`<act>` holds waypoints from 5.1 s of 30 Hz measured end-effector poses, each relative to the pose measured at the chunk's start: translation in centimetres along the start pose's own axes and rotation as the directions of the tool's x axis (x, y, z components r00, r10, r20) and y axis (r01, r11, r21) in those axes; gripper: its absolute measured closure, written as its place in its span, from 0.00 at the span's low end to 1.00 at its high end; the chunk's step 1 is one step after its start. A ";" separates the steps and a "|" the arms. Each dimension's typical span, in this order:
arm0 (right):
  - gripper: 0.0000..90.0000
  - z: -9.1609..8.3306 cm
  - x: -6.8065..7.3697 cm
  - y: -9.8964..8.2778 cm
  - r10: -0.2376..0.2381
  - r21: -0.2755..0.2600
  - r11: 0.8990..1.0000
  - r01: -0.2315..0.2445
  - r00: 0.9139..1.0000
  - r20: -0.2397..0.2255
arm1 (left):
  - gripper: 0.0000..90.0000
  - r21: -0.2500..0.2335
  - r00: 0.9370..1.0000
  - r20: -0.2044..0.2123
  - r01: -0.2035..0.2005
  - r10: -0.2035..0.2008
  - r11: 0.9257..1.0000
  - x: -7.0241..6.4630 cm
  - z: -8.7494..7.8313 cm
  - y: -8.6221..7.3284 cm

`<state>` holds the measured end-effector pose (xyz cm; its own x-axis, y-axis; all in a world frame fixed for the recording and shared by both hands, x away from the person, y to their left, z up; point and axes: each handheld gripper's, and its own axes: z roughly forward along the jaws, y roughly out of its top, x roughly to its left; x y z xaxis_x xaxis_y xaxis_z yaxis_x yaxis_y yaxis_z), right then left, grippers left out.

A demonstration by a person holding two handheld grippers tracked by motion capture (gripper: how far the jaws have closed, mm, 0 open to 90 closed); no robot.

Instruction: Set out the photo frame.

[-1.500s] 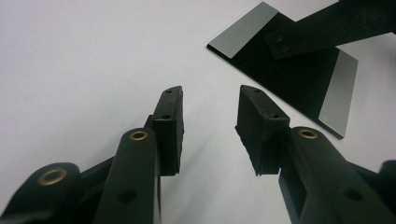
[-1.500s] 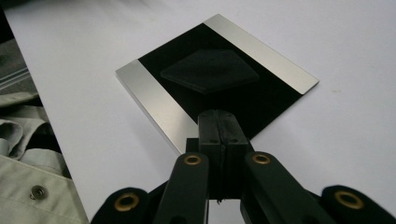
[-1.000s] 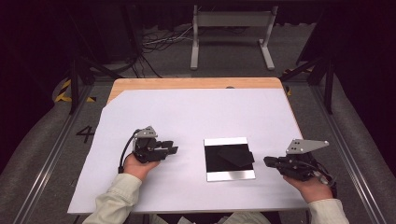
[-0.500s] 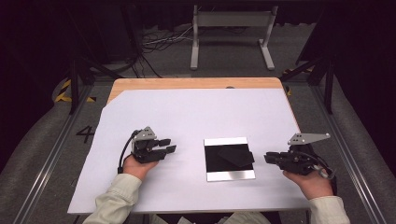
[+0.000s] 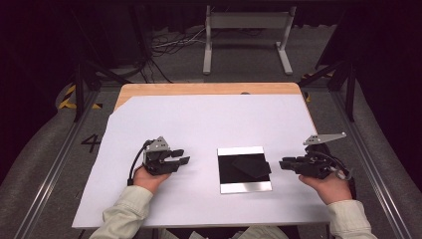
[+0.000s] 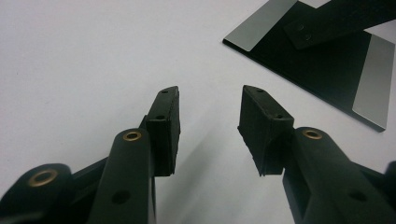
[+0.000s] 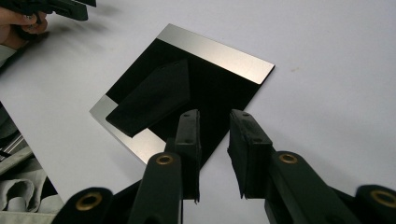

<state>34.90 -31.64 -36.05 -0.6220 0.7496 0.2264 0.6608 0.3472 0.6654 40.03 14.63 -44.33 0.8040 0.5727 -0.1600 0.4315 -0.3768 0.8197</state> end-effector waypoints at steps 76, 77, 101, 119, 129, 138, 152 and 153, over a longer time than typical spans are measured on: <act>0.58 5.0 -0.8 5.3 0.228 0.286 0.939 -0.194 0.969 -0.092 | 0.64 0.035 1.000 0.002 -0.025 0.025 0.999 -0.4 0.5 0.0; 0.57 5.2 -0.9 5.2 0.224 0.286 0.939 -0.188 0.970 -0.097 | 0.64 0.035 1.000 0.002 -0.025 0.025 0.999 -0.4 0.5 0.0; 0.50 8.1 -0.2 4.8 0.275 0.348 0.914 -0.209 0.950 -0.151 | 0.63 0.039 1.000 -0.002 -0.021 0.021 0.999 -0.4 0.5 0.0; 0.50 8.9 0.7 4.8 0.275 0.385 0.904 -0.186 0.943 -0.190 | 0.63 0.039 1.000 -0.002 -0.024 0.024 0.999 -0.3 0.5 0.0; 0.53 8.8 0.7 4.9 0.290 0.398 0.895 -0.201 0.940 -0.177 | 0.63 0.043 1.000 0.000 -0.022 0.022 0.999 -0.3 0.5 0.0; 0.57 8.4 1.1 4.8 0.299 0.397 0.892 -0.216 0.941 -0.160 | 0.64 0.045 1.000 0.000 -0.017 0.017 0.999 -0.3 0.6 0.0; 0.68 7.4 1.4 4.6 0.299 0.379 0.901 -0.209 0.934 -0.196 | 0.64 0.044 1.000 0.001 -0.017 0.017 0.999 -0.4 0.6 0.0; 0.69 7.2 1.5 4.5 0.297 0.376 0.903 -0.206 0.933 -0.201 | 0.64 0.045 1.000 0.001 -0.017 0.017 0.999 -0.4 0.6 0.0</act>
<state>40.03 -24.87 -37.83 -0.4686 0.6897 0.5520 0.8834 0.3709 0.2865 39.98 13.99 -44.63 0.8118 0.5654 -0.1462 0.4356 -0.4194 0.7965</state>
